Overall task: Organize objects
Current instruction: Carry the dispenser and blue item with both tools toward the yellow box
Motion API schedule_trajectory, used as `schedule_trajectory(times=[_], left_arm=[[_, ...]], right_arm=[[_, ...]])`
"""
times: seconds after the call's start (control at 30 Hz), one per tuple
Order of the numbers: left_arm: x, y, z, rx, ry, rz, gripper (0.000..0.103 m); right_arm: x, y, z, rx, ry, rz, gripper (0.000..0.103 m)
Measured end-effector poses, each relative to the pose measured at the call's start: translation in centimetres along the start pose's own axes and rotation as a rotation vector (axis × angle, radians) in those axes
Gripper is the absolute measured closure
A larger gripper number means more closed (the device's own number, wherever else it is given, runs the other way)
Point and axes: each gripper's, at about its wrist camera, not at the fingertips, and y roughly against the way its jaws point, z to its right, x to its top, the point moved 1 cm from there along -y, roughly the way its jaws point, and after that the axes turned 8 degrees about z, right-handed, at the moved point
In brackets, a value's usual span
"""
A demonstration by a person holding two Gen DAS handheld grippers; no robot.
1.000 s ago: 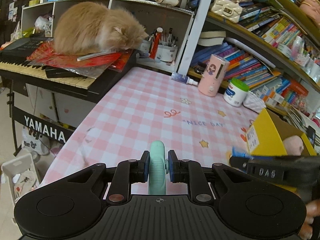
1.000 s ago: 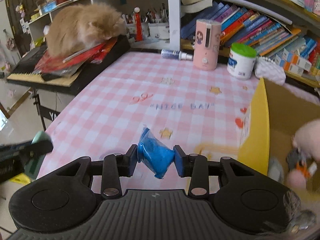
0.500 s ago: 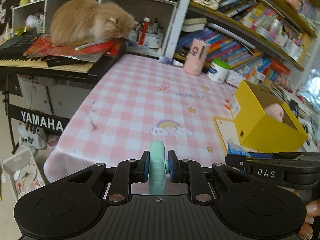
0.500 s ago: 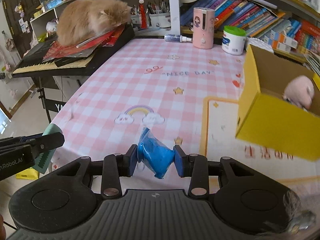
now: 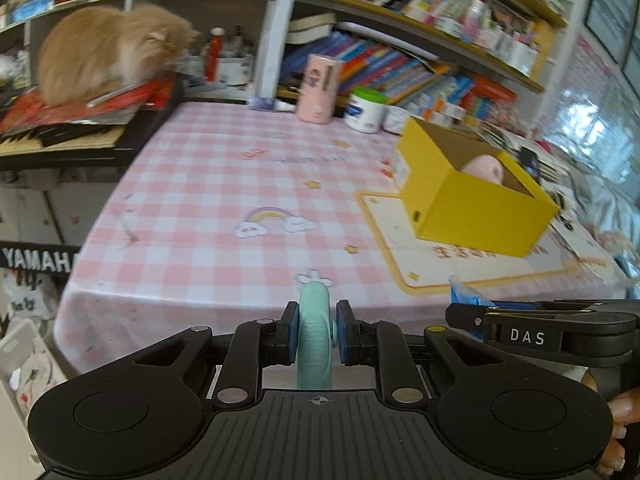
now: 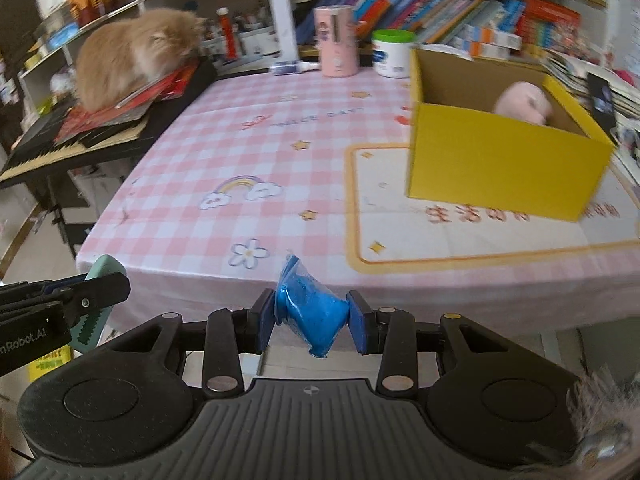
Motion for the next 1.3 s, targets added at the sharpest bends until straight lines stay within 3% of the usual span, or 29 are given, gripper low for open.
schedule_trajectory(times=[0.67,1.1,1.3], left_arm=[[0.9,-4.8,10.1,-0.245,-0.197,-0.06,0.086],[2.3,-7.6,13.7,-0.231,-0.187,-0.048,0.086],[3.6,-8.8,15.9,-0.233,-0.203,0.006,0.086]], right_arm=[[-1.9,4.6,9.7,-0.238,-0.214,0.04,0.068],[0.1,3.9,14.4,-0.234,-0.206,0.044,0.068],[2.1,3.0,16.4,-0.213,-0.171,0.059,0.068]])
